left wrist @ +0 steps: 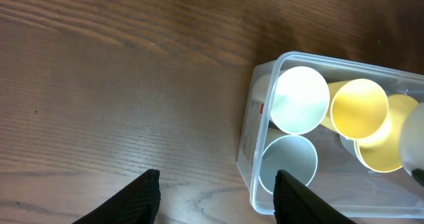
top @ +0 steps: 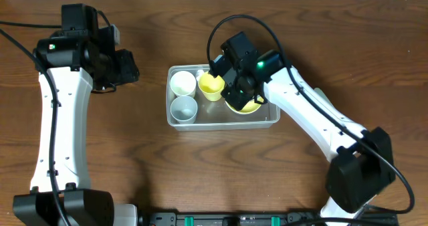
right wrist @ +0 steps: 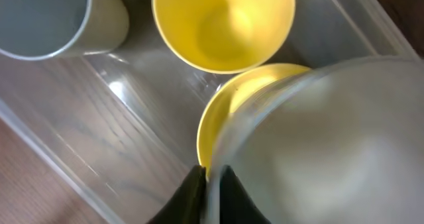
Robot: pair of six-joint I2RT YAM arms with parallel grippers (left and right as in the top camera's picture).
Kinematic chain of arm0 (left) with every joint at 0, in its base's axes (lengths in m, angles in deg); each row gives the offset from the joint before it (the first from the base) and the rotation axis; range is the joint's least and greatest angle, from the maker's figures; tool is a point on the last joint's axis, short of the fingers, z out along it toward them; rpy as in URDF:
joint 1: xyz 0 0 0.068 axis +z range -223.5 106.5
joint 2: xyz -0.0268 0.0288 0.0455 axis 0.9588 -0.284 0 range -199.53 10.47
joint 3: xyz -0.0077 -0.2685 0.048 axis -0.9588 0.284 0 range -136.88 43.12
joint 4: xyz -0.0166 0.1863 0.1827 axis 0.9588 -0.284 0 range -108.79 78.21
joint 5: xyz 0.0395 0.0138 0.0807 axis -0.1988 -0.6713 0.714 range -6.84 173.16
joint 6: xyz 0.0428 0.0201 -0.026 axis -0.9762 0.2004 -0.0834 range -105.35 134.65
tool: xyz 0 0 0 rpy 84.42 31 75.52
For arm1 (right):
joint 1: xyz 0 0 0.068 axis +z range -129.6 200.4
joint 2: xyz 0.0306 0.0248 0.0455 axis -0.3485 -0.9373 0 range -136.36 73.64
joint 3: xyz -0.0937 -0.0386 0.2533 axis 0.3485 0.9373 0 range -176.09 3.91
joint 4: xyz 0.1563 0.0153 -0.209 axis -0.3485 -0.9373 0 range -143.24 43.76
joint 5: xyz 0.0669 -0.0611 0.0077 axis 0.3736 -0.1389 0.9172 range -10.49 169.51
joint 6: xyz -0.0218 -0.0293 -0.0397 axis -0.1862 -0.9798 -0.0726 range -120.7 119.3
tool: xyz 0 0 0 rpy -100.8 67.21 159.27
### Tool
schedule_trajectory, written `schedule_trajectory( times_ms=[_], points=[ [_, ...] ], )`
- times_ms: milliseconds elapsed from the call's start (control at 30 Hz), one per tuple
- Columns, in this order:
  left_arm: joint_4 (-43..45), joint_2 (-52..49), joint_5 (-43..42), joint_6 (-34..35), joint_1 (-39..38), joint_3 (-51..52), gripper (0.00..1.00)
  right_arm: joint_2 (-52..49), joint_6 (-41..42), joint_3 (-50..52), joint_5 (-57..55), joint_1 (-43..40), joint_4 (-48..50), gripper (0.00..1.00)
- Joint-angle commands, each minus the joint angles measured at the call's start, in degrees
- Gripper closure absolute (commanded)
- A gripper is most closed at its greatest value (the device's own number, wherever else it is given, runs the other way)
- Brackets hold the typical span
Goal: Pack container
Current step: 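Stack the white bowl onto the yellow bowl and release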
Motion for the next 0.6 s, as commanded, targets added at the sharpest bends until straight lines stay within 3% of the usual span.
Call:
schedule_trajectory(
  times_ms=[0, 100, 367, 567],
  points=[
    [-0.3, -0.2, 0.3, 0.2, 0.1, 0.4, 0.44, -0.3, 0.8, 0.2, -0.3, 0.4, -0.1, 0.69],
    [-0.3, -0.2, 0.3, 0.2, 0.1, 0.4, 0.44, -0.3, 0.8, 0.2, -0.4, 0.4, -0.2, 0.58],
    [-0.3, -0.2, 0.3, 0.2, 0.1, 0.4, 0.44, -0.3, 1.5, 0.2, -1.2, 0.4, -0.2, 0.61],
    [-0.3, -0.2, 0.3, 0.2, 0.1, 0.4, 0.44, 2.4, 11.0, 0.0, -10.6, -0.7, -0.2, 0.59]
  ],
)
